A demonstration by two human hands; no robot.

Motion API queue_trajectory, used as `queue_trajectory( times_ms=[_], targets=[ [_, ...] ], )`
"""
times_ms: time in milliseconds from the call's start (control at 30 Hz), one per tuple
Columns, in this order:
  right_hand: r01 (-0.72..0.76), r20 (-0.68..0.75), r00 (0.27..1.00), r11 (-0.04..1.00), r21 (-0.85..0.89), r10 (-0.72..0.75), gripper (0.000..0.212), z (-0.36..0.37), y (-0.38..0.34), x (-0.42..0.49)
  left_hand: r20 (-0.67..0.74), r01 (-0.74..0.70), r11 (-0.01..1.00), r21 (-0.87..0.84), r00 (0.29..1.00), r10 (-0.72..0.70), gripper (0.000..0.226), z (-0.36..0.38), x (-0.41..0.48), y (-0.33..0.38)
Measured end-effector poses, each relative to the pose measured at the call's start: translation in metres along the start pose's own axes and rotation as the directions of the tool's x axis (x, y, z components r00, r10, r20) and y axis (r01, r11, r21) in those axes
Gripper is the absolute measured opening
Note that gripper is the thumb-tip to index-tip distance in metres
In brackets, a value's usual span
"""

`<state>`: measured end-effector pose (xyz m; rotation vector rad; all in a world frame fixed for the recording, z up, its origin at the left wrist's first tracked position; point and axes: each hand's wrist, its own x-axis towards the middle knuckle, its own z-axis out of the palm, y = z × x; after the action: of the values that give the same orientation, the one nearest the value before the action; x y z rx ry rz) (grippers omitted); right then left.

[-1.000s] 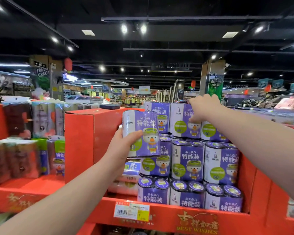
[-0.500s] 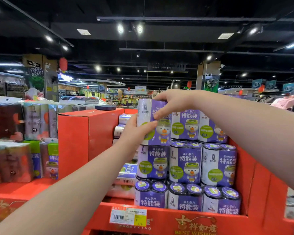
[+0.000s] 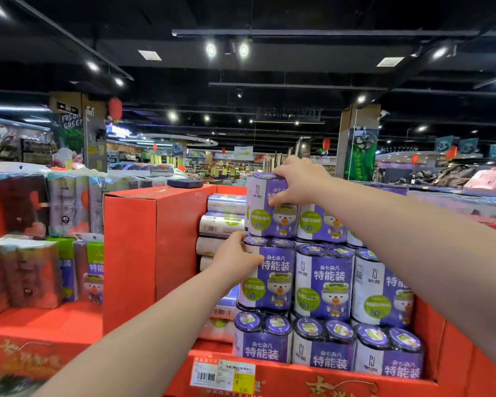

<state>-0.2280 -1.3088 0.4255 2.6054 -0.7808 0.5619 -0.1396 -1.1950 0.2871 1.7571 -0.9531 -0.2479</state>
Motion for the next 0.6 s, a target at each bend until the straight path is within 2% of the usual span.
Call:
queue_trajectory(
  times_ms=[133, 300, 600],
  targets=[
    [0.001, 0.031, 1.0, 0.999, -0.045, 0.0, 0.085, 0.001, 0.0, 0.0, -0.013, 0.008, 1.0, -0.006, 1.0, -0.008, 0.065, 0.001, 0.002, -0.003],
    [0.047, 0.016, 0.999, 0.986, -0.157, -0.045, 0.072, 0.001, 0.002, 0.001, -0.012, 0.009, 1.0, 0.01, 1.0, -0.009, 0.063, 0.003, 0.004, -0.004],
    [-0.001, -0.062, 0.998, 0.991, -0.135, -0.007, 0.063, 0.016, -0.001, -0.007, -0.03, -0.009, 0.995, 0.099, 0.999, 0.012, 0.054, 0.003, 0.002, 0.0]
  ],
)
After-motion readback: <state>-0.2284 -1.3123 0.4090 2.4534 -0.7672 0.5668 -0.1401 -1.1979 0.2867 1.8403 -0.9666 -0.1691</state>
